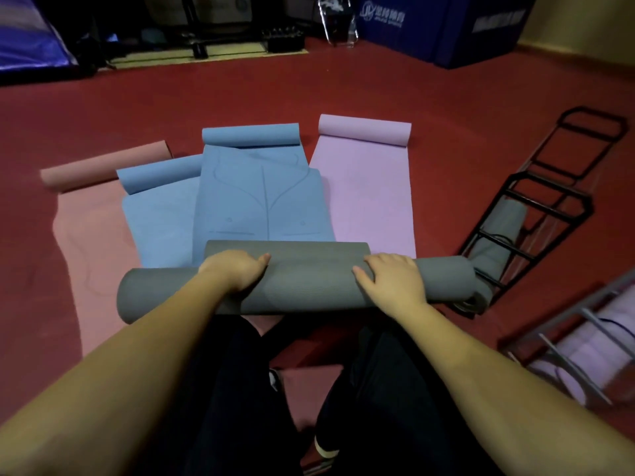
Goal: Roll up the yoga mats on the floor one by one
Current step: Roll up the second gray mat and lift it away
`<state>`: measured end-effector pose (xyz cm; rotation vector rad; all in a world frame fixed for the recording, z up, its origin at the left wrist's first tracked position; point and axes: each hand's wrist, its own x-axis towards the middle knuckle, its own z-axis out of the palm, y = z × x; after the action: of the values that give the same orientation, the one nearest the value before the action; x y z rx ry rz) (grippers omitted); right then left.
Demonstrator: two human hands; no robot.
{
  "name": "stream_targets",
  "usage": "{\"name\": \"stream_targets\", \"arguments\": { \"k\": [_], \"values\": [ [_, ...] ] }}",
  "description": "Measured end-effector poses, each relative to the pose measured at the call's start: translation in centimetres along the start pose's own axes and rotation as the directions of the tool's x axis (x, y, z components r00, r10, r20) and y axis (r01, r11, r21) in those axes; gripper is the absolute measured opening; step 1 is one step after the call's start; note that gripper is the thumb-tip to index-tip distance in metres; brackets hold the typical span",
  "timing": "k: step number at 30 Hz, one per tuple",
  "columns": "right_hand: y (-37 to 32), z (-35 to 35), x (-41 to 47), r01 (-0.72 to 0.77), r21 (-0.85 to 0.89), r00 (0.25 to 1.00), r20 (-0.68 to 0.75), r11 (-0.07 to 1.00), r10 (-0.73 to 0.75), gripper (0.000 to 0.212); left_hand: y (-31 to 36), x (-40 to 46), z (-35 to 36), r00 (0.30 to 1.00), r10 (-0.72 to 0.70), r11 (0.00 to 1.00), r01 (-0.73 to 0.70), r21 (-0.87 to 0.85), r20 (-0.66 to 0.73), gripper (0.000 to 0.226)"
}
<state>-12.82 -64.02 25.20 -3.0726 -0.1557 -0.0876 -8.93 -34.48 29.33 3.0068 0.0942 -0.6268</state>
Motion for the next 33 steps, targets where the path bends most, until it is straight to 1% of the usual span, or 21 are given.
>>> {"name": "stream_targets", "arguments": {
  "k": [2, 5, 7, 9, 11, 15, 18, 19, 21, 23, 24, 25, 26, 27, 28, 30, 33],
  "values": [
    [-0.2, -0.5, 0.3, -0.028, -0.002, 1.0, 0.008, 1.0, 0.028, 0.073, 0.1, 0.2, -0.2, 0.999, -0.003, 1.0, 0.003, 0.0, 0.036, 0.075],
    [-0.2, -1.3, 0.9, -0.028, -0.015, 0.999, 0.016, 0.999, 0.028, 0.078, 0.5, 0.1, -0.7, 0.997, 0.002, 1.0, -0.002, 0.005, 0.074, 0.072],
    [-0.2, -1.5, 1.2, -0.019, -0.013, 1.0, 0.018, 1.0, 0.02, 0.074, 0.9, -0.2, -1.3, 0.996, -0.002, 1.0, 0.003, -0.014, 0.085, 0.07],
    [-0.1, -1.7, 1.6, -0.008, -0.008, 1.0, 0.02, 1.0, 0.008, 0.062, 1.3, -0.6, -1.8, 0.995, 0.001, 0.999, 0.002, -0.034, 0.098, 0.066],
    [0.0, -2.3, 2.1, -0.007, 0.02, 0.998, 0.063, 1.0, 0.006, 0.056, 1.2, -0.6, -2.2, 0.993, 0.002, 0.997, 0.006, -0.071, 0.117, 0.063],
    [0.4, -4.2, 2.5, -0.002, 0.054, 0.983, 0.183, 0.999, -0.008, 0.061, 0.5, -0.4, -3.0, 0.982, 0.025, 0.988, 0.003, -0.152, 0.187, 0.058],
    [0.5, -4.3, 2.5, -0.012, 0.047, 0.974, 0.225, 0.999, 0.001, 0.064, -0.1, -0.8, -2.9, 0.977, 0.029, 0.981, 0.014, -0.196, 0.214, 0.057],
    [0.4, -4.2, 2.6, -0.022, 0.043, 0.972, 0.237, 0.999, 0.011, 0.065, -0.3, -1.0, -2.8, 0.98, 0.028, 0.982, 0.01, -0.188, 0.198, 0.058],
    [0.3, -4.1, 2.9, -0.042, 0.051, 0.959, 0.282, 0.998, 0.026, 0.066, -0.2, -1.6, -2.6, 0.992, 0.033, 0.991, -0.017, -0.135, 0.122, 0.061],
    [0.1, -4.5, 3.7, -0.057, 0.079, 0.931, 0.364, 0.995, 0.025, 0.065, -0.2, -2.7, -2.0, 0.998, 0.063, 0.996, -0.065, -0.063, -0.022, 0.059],
    [0.0, -4.8, 4.1, -0.069, 0.097, 0.911, 0.412, 0.993, 0.023, 0.065, -0.3, -3.4, -1.4, 0.988, 0.089, 0.996, -0.09, -0.004, -0.125, 0.057],
    [-0.1, -5.0, 4.7, -0.084, 0.118, 0.887, 0.46, 0.989, 0.021, 0.064, -0.6, -4.1, -0.5, 0.964, 0.127, 0.991, -0.113, 0.072, -0.233, 0.055],
    [-0.3, -5.1, 5.2, -0.101, 0.137, 0.864, 0.504, 0.985, 0.018, 0.063, -1.0, -4.8, 0.5, 0.933, 0.168, 0.982, -0.129, 0.141, -0.317, 0.059],
    [-0.3, -5.3, 5.6, -0.115, 0.148, 0.841, 0.541, 0.982, 0.016, 0.062, -1.1, -5.4, 1.4, 0.909, 0.193, 0.975, -0.136, 0.174, -0.371, 0.064],
    [-0.6, -5.2, 6.1, -0.116, 0.163, 0.819, 0.573, 0.98, 0.002, 0.061, -1.5, -5.8, 2.1, 0.896, 0.193, 0.975, -0.131, 0.178, -0.4, 0.068],
    [-0.9, -5.2, 6.8, -0.118, 0.186, 0.781, 0.624, 0.976, -0.024, 0.057, -1.8, -5.9, 3.0, 0.883, 0.167, 0.983, -0.112, 0.149, -0.439, 0.066],
    [-1.3, -5.2, 7.3, -0.112, 0.211, 0.752, 0.656, 0.971, -0.056, 0.052, -1.6, -5.3, 3.2, 0.874, 0.115, 0.99, -0.062, 0.127, -0.473, 0.066]
  ]
}}
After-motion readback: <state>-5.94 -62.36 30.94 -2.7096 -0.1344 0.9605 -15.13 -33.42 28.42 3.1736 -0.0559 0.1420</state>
